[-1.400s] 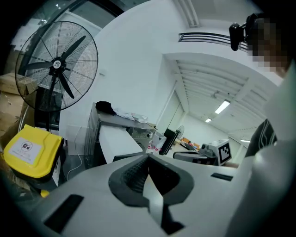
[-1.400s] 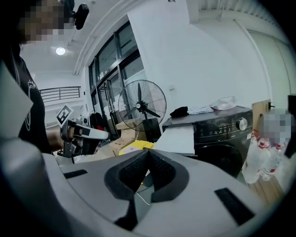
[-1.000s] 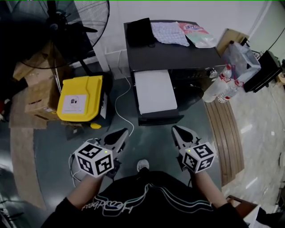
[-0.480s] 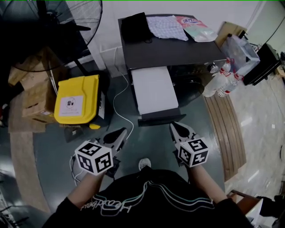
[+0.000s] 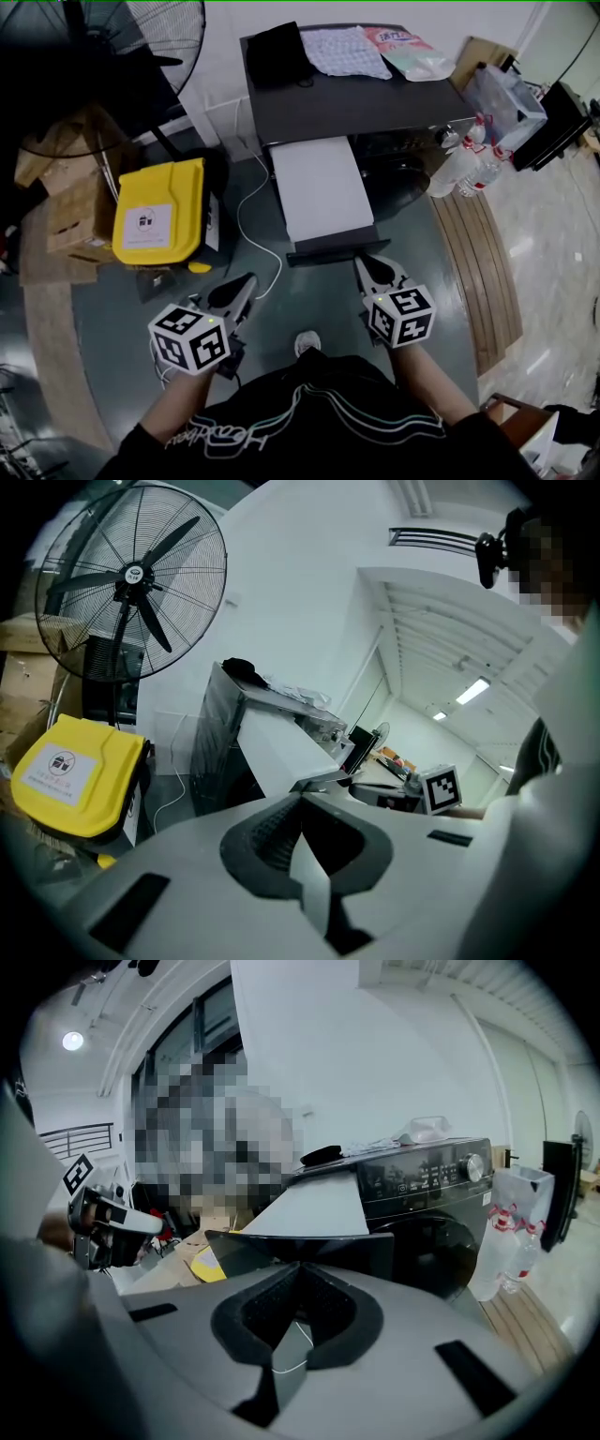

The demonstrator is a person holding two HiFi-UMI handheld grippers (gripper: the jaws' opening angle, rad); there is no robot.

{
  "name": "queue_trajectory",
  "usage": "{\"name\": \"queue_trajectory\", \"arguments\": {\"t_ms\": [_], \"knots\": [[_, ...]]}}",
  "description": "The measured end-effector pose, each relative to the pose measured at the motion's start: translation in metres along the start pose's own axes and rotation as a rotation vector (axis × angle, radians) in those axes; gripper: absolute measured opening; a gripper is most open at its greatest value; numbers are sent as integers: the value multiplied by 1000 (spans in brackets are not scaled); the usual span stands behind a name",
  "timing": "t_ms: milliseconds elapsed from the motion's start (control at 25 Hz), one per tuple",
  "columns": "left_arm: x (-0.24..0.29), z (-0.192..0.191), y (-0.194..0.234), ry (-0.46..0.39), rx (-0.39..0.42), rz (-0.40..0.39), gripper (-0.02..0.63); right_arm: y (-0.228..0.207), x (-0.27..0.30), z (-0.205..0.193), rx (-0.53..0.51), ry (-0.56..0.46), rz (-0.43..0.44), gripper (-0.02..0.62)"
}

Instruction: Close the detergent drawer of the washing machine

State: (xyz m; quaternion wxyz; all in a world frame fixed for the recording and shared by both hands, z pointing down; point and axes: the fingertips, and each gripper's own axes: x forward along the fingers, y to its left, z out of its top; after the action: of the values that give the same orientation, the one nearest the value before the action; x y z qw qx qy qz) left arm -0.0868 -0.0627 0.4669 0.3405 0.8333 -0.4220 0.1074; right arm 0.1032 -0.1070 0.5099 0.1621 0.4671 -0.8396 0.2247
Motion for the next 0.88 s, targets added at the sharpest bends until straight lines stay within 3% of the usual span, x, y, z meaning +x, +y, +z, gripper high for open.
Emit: {"name": "queue_trajectory", "arguments": {"t_ms": [880], "knots": [[6, 8, 14, -4, -31, -8, 25, -4, 0, 9, 28, -11, -31, 25]]}}
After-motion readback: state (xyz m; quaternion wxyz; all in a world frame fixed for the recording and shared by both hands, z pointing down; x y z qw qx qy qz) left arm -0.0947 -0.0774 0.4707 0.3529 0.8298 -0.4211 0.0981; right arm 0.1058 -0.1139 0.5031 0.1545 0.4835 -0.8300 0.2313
